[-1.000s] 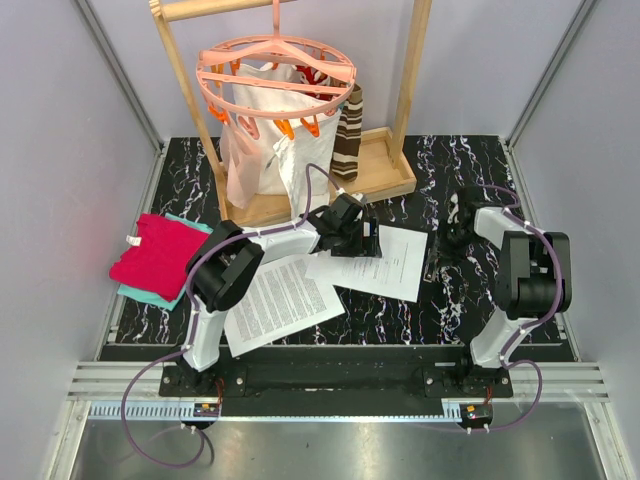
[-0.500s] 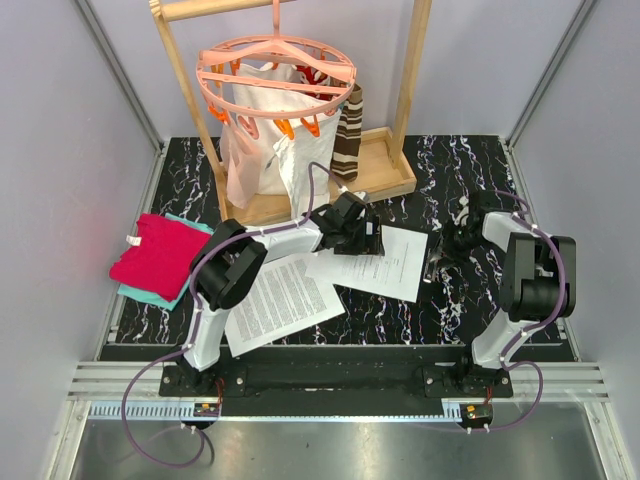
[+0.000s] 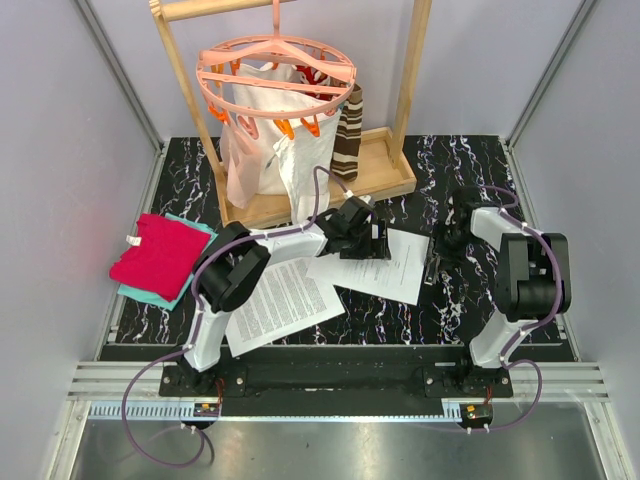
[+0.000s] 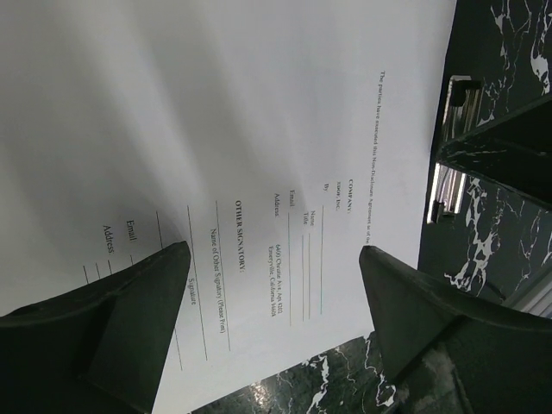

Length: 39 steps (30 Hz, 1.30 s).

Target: Put the files into the folder

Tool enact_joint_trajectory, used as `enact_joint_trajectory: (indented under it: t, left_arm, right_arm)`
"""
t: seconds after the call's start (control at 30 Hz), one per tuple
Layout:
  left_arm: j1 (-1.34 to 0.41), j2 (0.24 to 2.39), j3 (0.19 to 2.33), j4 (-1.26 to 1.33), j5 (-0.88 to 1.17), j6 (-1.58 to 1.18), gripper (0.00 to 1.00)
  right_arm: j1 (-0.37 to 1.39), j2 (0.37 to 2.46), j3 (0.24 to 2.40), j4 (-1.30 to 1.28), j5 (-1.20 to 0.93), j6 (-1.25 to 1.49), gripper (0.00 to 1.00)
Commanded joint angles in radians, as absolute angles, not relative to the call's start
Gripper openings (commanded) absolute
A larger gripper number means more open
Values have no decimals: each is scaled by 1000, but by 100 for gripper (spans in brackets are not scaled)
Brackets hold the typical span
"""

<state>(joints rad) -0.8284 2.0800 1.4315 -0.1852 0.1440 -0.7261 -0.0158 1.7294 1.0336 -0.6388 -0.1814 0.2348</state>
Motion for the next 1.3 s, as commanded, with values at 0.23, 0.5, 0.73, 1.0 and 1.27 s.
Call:
enact_joint_trajectory:
  t: [0.23,0.5,0.73,1.0,1.27]
  left_arm:
    - [-844,2164,1466,-183,150,-762,87]
    - [-850,2194,1482,-170,169,-769,87]
    - [-841,2183,1460,-181,150,-747,88]
    - [-821,2186,1454,-196,149,-693,88]
    - [-824,2218,1474,-199,190,-681,88]
  right_arm:
    - [37,1789,1078,-678,-129,236,34]
    - [35,1718,1069,-638,-173,238,0]
    - [34,1672,1052,-603,-259,210,0]
    - [-60,1657,1002,-563,-359,187,0]
    - [-77,1675,1005,-543,-417,189,0]
